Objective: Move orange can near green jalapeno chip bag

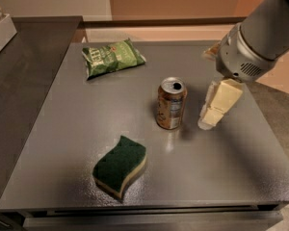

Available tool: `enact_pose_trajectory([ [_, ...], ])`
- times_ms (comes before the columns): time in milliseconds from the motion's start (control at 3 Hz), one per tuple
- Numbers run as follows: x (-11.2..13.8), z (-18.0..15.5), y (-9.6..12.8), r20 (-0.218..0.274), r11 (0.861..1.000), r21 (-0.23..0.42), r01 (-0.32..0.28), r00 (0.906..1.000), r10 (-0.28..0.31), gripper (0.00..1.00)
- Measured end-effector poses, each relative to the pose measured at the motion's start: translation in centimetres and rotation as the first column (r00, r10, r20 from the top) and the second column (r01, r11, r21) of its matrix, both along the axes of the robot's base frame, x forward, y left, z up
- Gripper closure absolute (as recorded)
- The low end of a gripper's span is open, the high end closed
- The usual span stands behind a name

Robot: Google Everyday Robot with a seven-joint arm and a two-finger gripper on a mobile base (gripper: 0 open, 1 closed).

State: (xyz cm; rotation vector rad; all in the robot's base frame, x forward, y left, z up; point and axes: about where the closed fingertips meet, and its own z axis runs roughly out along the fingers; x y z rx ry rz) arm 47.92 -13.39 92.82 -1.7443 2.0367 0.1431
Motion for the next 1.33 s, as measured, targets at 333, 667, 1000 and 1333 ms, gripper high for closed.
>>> enact_pose_trajectory([
  [333,0.4,-0.3,1.7,0.006,0.999,0.028,-0.020,0.9998,0.020,0.00],
  [667,0.7,-0.4,3.6,-0.003,0.998,0.048,-0.045,0.9990,0.045,0.00],
  [1000,1.0,-1.1,4.7,-0.029,0.997,0.059,-0.056,0.9979,0.058,0.00],
  [1333,1.1,-1.6,5.4,-0.052,0.996,0.067,-0.063,0.9965,0.066,0.00],
])
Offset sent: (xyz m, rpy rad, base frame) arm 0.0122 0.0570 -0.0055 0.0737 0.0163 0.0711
